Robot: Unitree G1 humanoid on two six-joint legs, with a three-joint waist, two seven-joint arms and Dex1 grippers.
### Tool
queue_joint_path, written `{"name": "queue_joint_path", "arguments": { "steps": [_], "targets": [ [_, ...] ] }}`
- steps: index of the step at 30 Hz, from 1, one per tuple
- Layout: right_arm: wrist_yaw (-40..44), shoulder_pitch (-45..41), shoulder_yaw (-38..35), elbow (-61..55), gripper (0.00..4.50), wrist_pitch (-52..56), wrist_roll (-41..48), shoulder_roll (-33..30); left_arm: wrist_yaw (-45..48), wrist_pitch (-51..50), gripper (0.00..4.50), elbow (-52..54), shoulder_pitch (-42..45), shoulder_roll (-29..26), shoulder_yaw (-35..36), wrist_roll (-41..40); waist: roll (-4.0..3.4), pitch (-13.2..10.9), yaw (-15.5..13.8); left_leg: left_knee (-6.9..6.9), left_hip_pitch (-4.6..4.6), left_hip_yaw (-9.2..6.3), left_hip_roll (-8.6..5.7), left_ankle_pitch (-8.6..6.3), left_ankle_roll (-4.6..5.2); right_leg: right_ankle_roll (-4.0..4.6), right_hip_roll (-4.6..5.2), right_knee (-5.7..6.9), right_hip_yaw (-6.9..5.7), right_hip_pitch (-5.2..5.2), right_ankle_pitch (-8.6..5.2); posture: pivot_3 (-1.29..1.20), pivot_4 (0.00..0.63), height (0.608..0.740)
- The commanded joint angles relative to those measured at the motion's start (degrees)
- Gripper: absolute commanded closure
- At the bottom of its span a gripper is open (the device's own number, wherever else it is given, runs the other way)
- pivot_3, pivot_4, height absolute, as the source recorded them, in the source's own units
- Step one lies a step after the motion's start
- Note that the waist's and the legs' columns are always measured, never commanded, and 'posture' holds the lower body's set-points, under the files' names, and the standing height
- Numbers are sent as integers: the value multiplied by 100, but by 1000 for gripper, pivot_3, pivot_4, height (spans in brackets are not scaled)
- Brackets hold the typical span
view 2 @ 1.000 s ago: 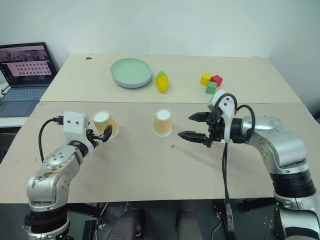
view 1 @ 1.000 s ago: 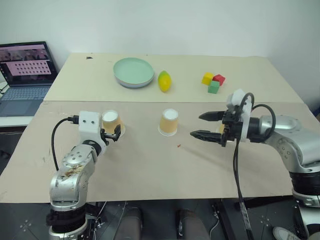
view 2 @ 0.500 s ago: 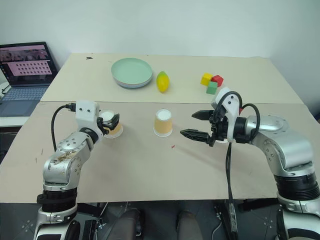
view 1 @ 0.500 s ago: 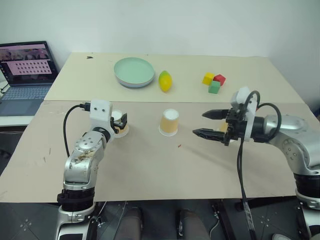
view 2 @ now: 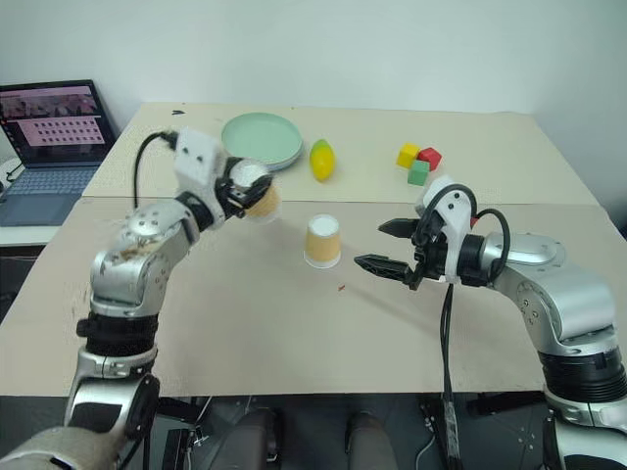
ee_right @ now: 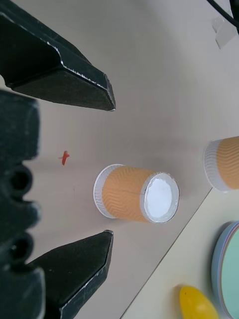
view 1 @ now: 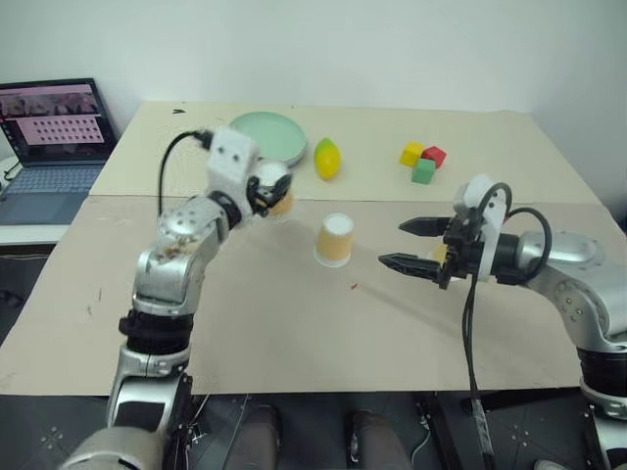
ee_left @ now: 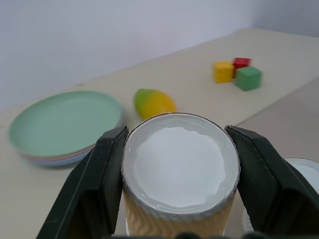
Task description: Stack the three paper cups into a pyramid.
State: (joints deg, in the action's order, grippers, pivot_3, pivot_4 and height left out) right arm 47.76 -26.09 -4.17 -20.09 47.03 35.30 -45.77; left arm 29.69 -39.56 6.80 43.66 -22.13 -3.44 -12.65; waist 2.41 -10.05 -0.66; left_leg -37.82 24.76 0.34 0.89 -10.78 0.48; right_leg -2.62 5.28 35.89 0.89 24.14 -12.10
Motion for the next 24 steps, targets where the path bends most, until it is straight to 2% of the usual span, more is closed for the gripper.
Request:
{"name": "queue_joint_path", "arguments": {
  "steps": [1,5,10,20,24],
  "targets": [
    [-220,214,-431,-413,0,89,191,-2,1072,429,1654,-270,422,-355,-273,-178,0,0,22,0,2,0,1,0,0,0,-1,3,-1,4,0,0,150,740],
    [-458,606,-706,-697,0,164,287,-3,2175,668,1654,-523,561,-987,-347,-330,-1,0,89,0,0,-1,5,0,0,2,-3,7,0,5,-1,0,150,740],
    [-664,877,-882,-900,0,181,361,33,2686,890,1654,-980,778,-1403,-312,-322,-2,-1,118,0,-1,-1,6,0,0,2,-2,7,0,3,-4,0,150,740],
    [-858,846,-880,-947,0,148,408,10,3251,1027,1654,-1021,641,-1138,-612,-440,-2,-1,82,0,3,-1,4,0,0,-1,0,5,0,4,-5,0,150,740],
    [-908,865,-953,-1013,0,179,473,-20,3322,1492,1654,-1275,526,-952,-936,-89,-2,-1,77,0,2,-1,5,0,1,-1,-1,6,0,3,-5,0,150,740]
  ]
}}
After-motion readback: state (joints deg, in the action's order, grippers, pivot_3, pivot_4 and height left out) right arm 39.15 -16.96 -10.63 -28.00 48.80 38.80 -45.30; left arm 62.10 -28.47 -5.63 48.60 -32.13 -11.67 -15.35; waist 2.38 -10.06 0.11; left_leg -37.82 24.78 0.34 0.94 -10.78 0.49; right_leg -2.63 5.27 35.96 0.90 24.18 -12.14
